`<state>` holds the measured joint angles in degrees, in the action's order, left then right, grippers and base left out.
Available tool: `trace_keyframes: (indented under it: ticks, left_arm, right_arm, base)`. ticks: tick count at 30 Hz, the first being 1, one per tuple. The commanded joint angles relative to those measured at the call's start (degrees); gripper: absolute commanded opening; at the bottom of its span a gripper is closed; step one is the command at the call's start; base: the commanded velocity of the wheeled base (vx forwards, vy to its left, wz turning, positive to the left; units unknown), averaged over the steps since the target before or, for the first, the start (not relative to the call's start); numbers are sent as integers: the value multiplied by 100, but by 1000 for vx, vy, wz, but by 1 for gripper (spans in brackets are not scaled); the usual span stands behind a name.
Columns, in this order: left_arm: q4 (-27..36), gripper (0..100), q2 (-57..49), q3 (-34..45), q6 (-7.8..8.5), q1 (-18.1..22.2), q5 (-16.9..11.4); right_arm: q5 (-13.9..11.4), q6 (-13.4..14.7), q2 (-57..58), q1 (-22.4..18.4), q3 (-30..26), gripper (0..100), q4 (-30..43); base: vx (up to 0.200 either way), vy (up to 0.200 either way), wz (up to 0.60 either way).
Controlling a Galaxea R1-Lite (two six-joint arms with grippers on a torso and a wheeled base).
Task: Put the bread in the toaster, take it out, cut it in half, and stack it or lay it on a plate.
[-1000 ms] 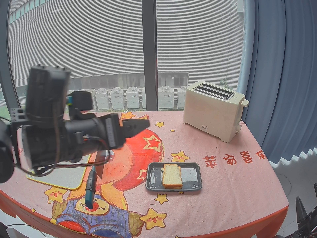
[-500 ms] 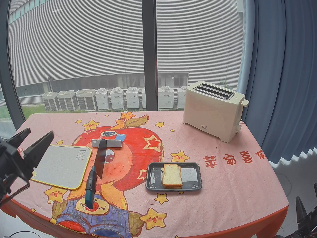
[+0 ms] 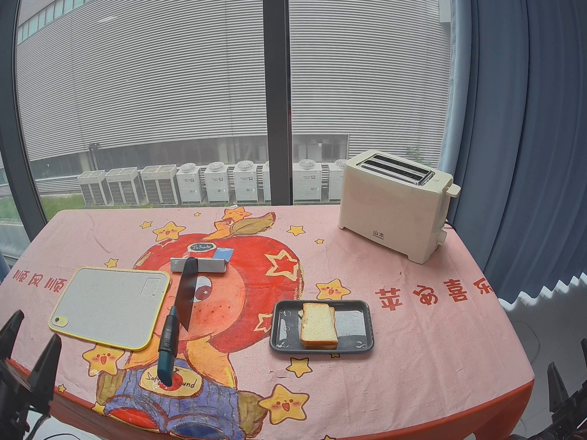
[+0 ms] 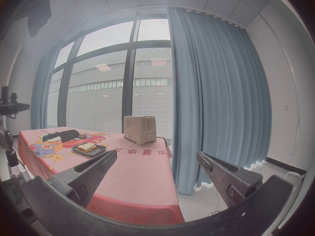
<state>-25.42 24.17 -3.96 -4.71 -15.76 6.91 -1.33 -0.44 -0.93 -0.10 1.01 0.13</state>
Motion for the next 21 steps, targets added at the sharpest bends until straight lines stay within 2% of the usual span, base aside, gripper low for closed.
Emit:
trace_keyframes:
  ticks: [1,4,7,10,11,14,15,16,18,21]
  left_arm:
    - [881,100,-1424,379,128,636,-252]
    - [1698,100,-2057,396,189,856,-243]
    - [1839,100,-1969,396,172,864,-181]
    - [2243,100,-1969,396,181,987,188]
    - [2348,100,-2013,379,207,1313,91]
    - [2366,100,-2066,379,233,1497,-50]
    - [2489,100,-2277,396,462,1611,-595]
    - [2533,100,-2391,396,541,1541,-735]
    - [2551,100,-2417,396,646,1524,-841]
    - [2559,100,-2417,396,629,1532,-867]
  right_arm:
    - [-8,0,93,1,-101,100,-5]
    - [1,9,93,1,-101,100,-5]
    - [1,-9,93,1,-101,100,-5]
    - [1,-9,93,1,-101,100,-5]
    - [1,-9,93,1,-101,100,-5]
    - [1,0,93,1,-101,100,-5]
    - [1,-9,93,1,-101,100,-5]
    - [1,0,93,1,-101,100,-5]
    - [1,9,93,1,-101,100,-5]
    - [1,0,93,1,-101,100,-5]
  base:
    - [0,0,0]
    - [0,0,0]
    - [0,0,0]
    - [0,0,0]
    - [0,0,0]
    - [0,0,0]
    - [0,0,0]
    - [0,0,0]
    - [0,0,0]
    - [0,0,0]
